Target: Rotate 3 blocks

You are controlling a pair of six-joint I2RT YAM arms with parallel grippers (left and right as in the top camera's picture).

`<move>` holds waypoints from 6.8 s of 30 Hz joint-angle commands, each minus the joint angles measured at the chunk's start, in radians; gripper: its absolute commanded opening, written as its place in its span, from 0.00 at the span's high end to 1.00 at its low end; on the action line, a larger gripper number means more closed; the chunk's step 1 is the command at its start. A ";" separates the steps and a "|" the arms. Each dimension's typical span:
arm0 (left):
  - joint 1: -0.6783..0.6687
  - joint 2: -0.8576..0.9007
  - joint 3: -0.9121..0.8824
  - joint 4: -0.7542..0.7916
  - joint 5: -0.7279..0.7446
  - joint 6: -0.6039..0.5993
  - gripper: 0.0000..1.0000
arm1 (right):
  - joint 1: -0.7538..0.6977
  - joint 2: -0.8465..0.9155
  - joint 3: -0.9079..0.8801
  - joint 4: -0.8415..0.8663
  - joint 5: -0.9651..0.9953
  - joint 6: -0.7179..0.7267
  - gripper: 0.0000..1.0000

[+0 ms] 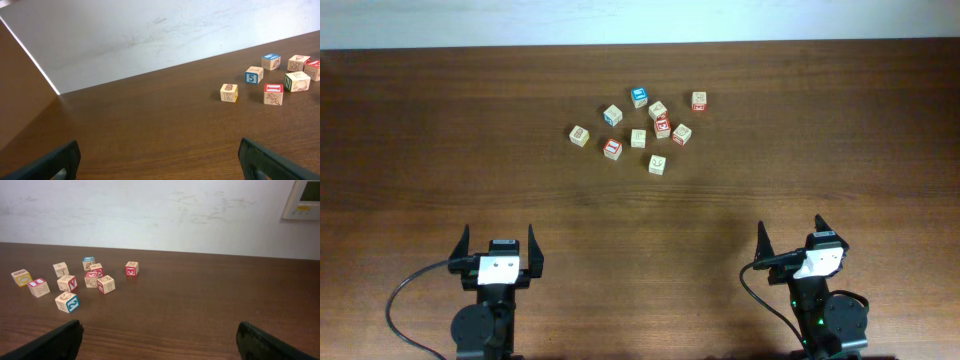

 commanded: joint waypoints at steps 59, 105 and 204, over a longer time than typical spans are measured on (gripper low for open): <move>0.006 0.332 0.518 -0.267 0.106 -0.060 0.01 | -0.007 0.208 0.386 -0.039 -0.011 -0.014 0.02; 0.006 1.725 1.707 -1.261 -0.073 -0.569 0.09 | 0.426 2.143 1.554 -0.564 0.121 0.753 0.71; 0.006 1.725 1.707 -1.273 -0.095 -0.568 0.00 | 0.447 2.489 2.209 -0.846 0.204 0.567 0.45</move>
